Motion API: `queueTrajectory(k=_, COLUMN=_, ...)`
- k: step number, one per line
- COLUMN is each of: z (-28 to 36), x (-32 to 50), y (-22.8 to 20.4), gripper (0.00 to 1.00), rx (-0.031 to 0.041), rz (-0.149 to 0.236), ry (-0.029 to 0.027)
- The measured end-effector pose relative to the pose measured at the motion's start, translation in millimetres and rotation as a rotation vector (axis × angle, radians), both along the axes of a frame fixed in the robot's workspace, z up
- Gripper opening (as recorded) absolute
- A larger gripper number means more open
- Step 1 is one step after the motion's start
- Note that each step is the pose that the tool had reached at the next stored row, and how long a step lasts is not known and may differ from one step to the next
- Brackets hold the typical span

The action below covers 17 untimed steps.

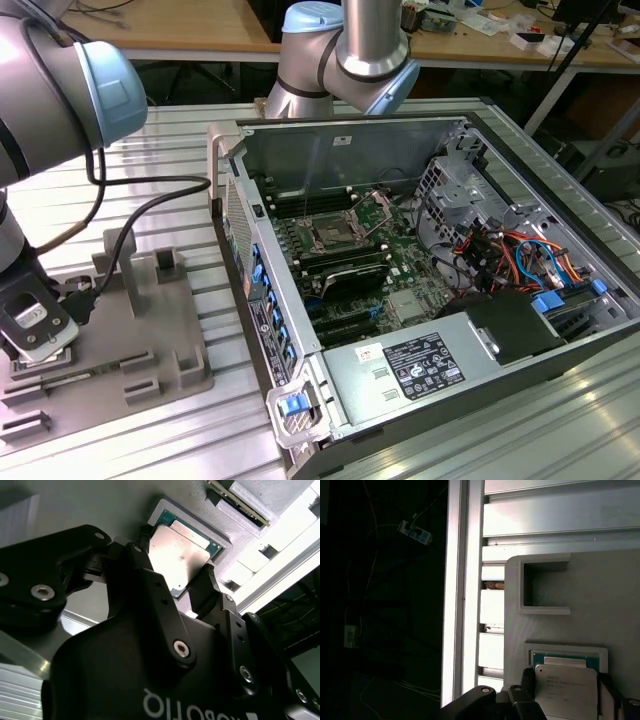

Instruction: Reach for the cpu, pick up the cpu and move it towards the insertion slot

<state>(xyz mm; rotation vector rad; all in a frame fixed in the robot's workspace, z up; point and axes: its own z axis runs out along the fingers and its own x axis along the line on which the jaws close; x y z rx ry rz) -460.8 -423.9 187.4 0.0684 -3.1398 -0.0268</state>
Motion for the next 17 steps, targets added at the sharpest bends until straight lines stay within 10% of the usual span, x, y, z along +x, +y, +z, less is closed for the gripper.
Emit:
queueTrajectory(k=9, z=-1.0, x=0.1, y=-0.2, gripper=0.55, rx=0.0, rz=-0.107, ry=0.0)
queueTrajectory(k=17, z=-1.0, x=0.0, y=-2.4, gripper=0.55, rx=-0.0007, rz=-0.071, ry=-0.0002)
